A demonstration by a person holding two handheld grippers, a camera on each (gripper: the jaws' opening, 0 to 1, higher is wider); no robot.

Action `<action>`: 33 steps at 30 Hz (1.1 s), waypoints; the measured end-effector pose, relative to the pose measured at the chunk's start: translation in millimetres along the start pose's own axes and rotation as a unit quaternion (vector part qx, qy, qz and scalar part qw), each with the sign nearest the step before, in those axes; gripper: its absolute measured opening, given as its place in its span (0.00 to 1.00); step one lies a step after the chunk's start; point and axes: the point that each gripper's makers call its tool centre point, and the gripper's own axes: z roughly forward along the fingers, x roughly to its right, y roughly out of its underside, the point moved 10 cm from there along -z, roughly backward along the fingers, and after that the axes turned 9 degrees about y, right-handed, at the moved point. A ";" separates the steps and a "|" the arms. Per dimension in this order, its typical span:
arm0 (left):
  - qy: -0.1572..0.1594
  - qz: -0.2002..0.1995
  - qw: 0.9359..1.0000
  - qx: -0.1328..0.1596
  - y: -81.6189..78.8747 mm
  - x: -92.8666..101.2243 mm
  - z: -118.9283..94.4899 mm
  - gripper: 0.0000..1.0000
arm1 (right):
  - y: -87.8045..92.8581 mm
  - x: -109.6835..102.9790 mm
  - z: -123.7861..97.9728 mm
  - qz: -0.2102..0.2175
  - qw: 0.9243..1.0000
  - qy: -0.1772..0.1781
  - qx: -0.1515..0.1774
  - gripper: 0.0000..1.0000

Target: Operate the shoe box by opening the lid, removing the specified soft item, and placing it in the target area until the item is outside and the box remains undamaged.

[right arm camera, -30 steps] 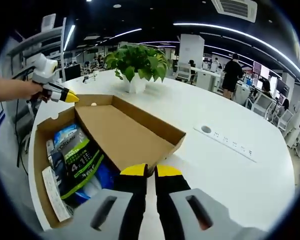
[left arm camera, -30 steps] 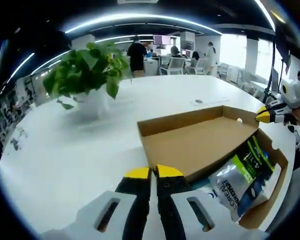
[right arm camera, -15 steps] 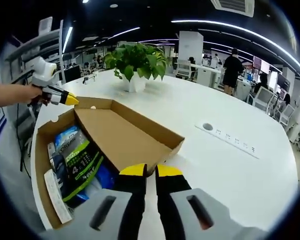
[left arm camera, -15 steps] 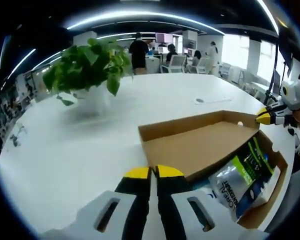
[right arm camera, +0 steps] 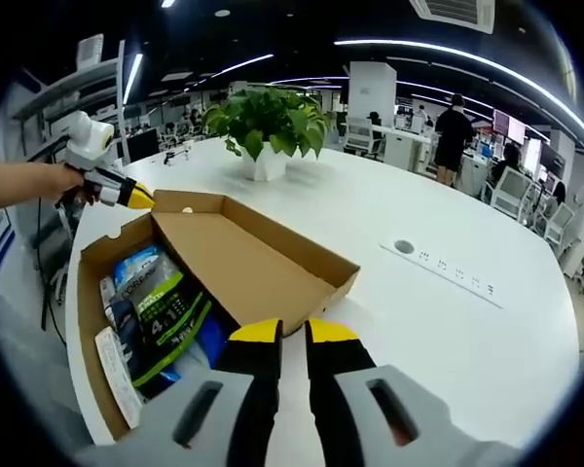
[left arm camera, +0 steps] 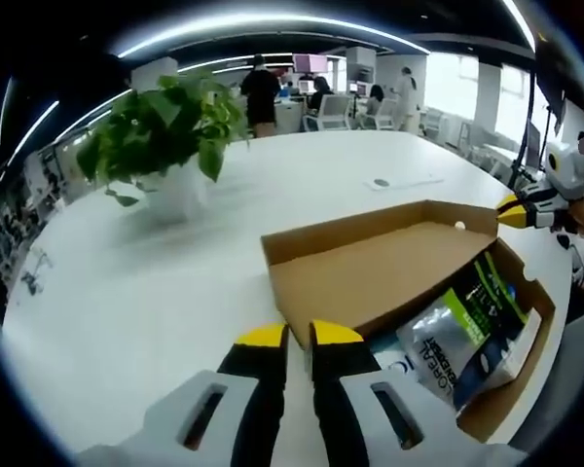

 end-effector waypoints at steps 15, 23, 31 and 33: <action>0.004 0.022 1.000 -0.015 6.0 23.4 -20.3 0.15 | -4.8 -13.4 -20.1 -0.004 1.000 -0.022 0.009 0.11; 0.016 0.031 0.999 -0.019 12.0 39.4 -26.4 0.17 | -2.0 -22.6 -21.6 0.009 0.999 -0.042 -0.005 0.16; 0.035 0.027 0.999 -0.028 21.6 54.1 -25.9 0.19 | -2.9 -36.3 -16.3 -0.003 0.998 -0.066 -0.013 0.16; 0.041 0.025 0.998 -0.034 26.0 58.1 -24.5 0.19 | -3.0 -39.6 -14.2 -0.006 0.997 -0.074 -0.016 0.17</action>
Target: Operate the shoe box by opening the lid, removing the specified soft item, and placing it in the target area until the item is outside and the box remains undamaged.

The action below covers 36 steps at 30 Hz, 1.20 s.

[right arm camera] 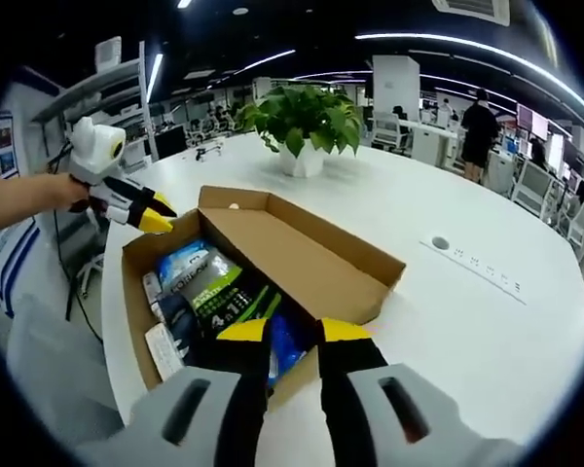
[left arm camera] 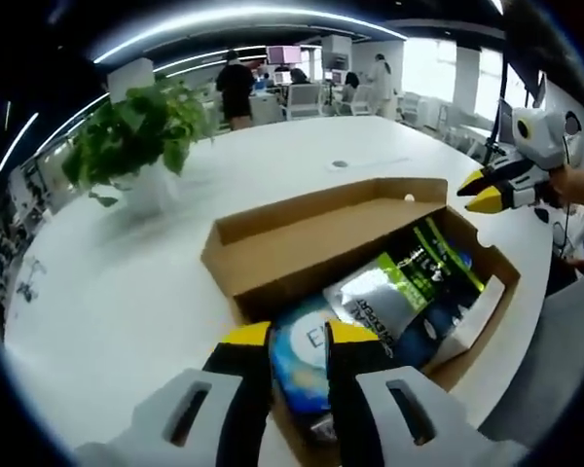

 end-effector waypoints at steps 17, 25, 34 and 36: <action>0.052 -0.032 0.998 -0.029 21.2 22.1 8.2 0.25 | 0.7 -17.3 27.8 -0.022 0.998 -0.035 -0.040 0.24; 0.076 -0.042 0.995 -0.052 30.7 27.9 14.9 0.24 | 2.0 -22.1 39.8 -0.032 0.997 -0.042 -0.057 0.24; 0.110 -0.061 0.989 -0.075 36.5 32.4 25.0 0.26 | 5.3 -25.2 50.7 -0.035 0.996 -0.044 -0.074 0.23; 0.117 -0.072 0.988 -0.075 36.9 32.1 27.5 0.25 | 6.5 -26.3 53.1 -0.039 0.995 -0.044 -0.079 0.22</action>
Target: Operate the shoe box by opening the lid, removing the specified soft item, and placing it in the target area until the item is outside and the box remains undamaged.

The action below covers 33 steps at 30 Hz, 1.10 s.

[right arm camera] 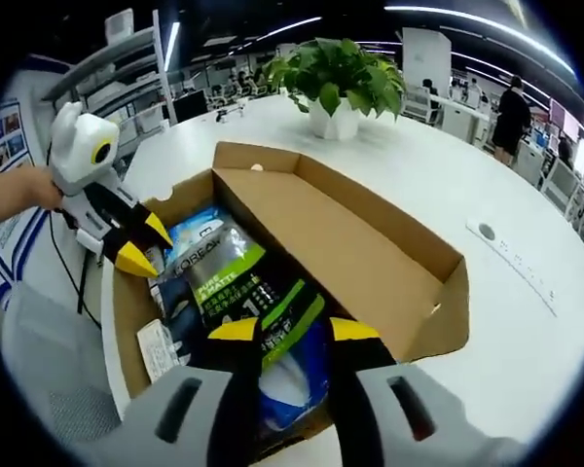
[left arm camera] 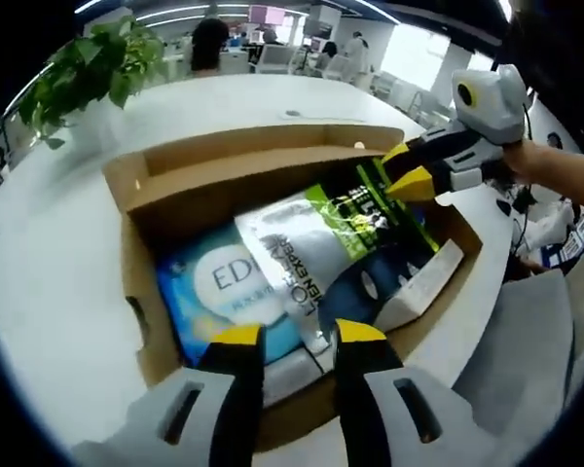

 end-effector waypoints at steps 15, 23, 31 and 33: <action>0.042 -0.047 0.998 0.001 -0.2 -1.6 12.6 0.16 | -2.7 -5.2 10.2 -0.027 1.000 0.012 -0.008 0.12; 0.061 -0.058 0.996 0.035 -2.4 -2.2 10.3 0.03 | -2.7 -8.3 8.0 -0.033 0.999 0.023 -0.003 0.07; 0.047 -0.047 0.997 0.038 -4.3 0.8 10.2 0.00 | -3.3 -11.7 3.8 -0.015 1.000 0.019 0.005 0.00; 0.044 -0.048 0.997 0.040 -5.2 1.3 8.9 0.00 | -3.0 -11.4 1.9 -0.009 1.000 0.020 0.007 0.00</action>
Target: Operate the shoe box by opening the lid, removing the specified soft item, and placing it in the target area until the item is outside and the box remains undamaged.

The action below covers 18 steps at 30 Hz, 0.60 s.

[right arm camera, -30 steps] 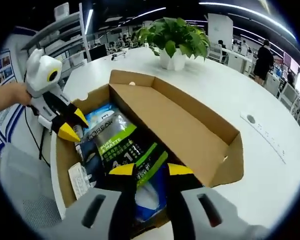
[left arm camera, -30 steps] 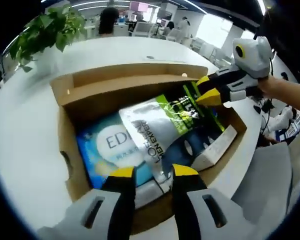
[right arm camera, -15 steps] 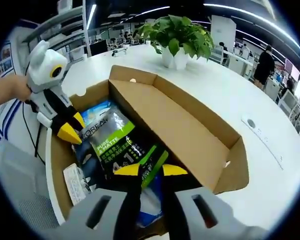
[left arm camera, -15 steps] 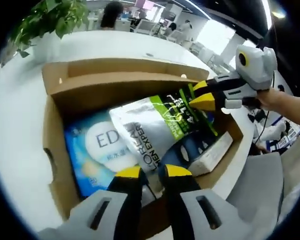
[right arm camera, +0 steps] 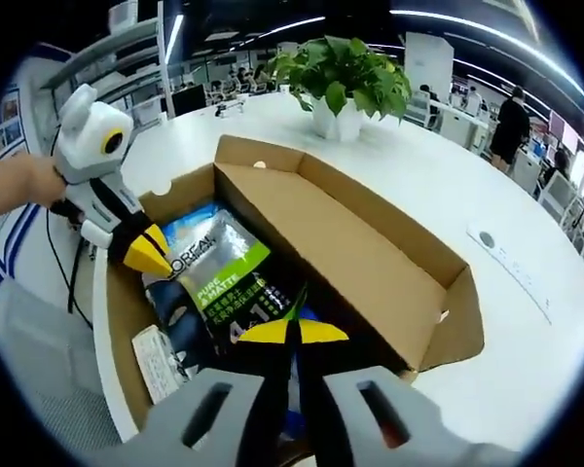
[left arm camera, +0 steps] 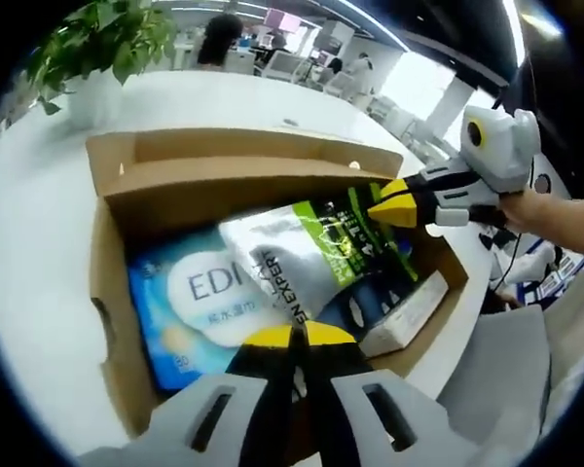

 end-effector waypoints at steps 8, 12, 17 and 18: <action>0.000 -0.004 1.000 0.010 -5.3 4.3 -6.9 0.00 | -3.1 0.1 -10.5 0.008 1.000 0.004 0.020 0.00; 0.000 0.002 1.000 0.014 -9.1 8.1 -10.7 0.00 | -6.6 0.1 -16.6 0.009 0.999 0.010 0.032 0.00; -0.001 0.009 1.000 0.017 -15.0 12.8 -15.0 0.00 | -9.6 1.6 -23.4 0.009 0.999 0.011 0.041 0.00; 0.000 0.010 1.000 0.018 -16.3 13.9 -15.6 0.00 | -10.1 2.0 -24.9 0.009 0.999 0.012 0.042 0.00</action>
